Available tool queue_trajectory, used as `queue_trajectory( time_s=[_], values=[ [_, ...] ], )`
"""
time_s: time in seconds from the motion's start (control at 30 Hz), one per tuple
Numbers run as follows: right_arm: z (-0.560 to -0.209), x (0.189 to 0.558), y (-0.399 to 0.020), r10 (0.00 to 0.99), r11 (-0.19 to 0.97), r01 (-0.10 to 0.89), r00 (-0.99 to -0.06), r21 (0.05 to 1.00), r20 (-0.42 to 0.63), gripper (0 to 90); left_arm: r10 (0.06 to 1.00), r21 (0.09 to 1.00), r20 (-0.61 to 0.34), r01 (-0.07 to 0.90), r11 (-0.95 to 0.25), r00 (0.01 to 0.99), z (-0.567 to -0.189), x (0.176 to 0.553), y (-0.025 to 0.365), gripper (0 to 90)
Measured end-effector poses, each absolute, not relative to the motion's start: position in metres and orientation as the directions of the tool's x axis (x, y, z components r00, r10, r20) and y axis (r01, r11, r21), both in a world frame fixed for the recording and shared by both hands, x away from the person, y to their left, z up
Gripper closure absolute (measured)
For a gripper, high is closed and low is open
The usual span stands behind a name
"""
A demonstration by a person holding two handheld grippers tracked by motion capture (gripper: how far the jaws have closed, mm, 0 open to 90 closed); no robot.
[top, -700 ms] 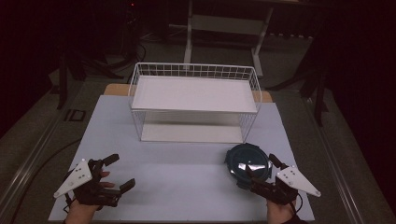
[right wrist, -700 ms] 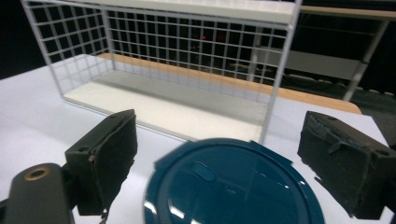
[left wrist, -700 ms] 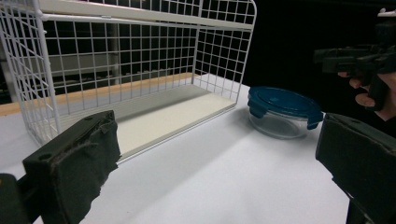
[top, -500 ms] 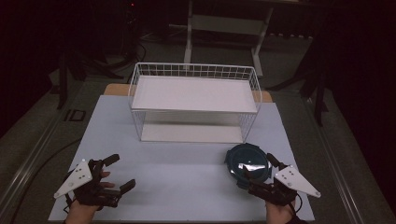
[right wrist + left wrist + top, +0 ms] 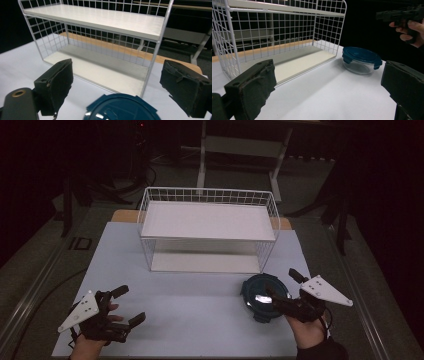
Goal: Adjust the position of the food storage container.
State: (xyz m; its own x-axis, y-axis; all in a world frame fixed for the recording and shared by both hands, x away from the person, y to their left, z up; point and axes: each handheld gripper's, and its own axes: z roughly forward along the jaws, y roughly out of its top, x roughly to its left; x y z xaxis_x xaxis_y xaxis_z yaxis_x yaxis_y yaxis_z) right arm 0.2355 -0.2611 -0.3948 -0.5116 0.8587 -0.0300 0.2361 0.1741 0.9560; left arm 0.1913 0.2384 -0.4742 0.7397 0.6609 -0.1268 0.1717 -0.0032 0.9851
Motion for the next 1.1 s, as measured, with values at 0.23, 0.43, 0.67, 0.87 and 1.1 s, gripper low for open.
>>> queue_trajectory(
  time_s=[0.23,0.43,0.67,0.87,1.1],
  values=[
    [-0.407,0.249,-0.282,0.879,0.170,0.305,-0.477,0.937,-0.004,19.4,0.659,0.985,-0.127,0.173,-0.005,0.741,-0.474,0.192,0.238,0.0],
    [-0.429,0.255,-0.298,0.896,0.208,0.394,-0.444,0.895,-0.012,39.6,0.660,0.985,-0.124,0.172,-0.009,0.741,-0.474,0.192,0.238,0.0],
    [-0.449,0.254,-0.316,0.927,0.193,0.443,-0.375,0.875,-0.015,60.7,0.657,0.985,-0.121,0.174,-0.016,0.744,-0.475,0.192,0.238,0.0],
    [-0.463,0.254,-0.327,0.932,0.225,0.490,-0.360,0.842,-0.039,77.3,0.654,0.985,-0.120,0.174,-0.018,0.747,-0.475,0.192,0.237,0.0],
    [-0.482,0.255,-0.339,0.935,0.236,0.561,-0.354,0.793,-0.028,89.9,0.653,0.984,-0.121,0.176,-0.019,0.748,-0.475,0.192,0.236,0.0]
  ],
)
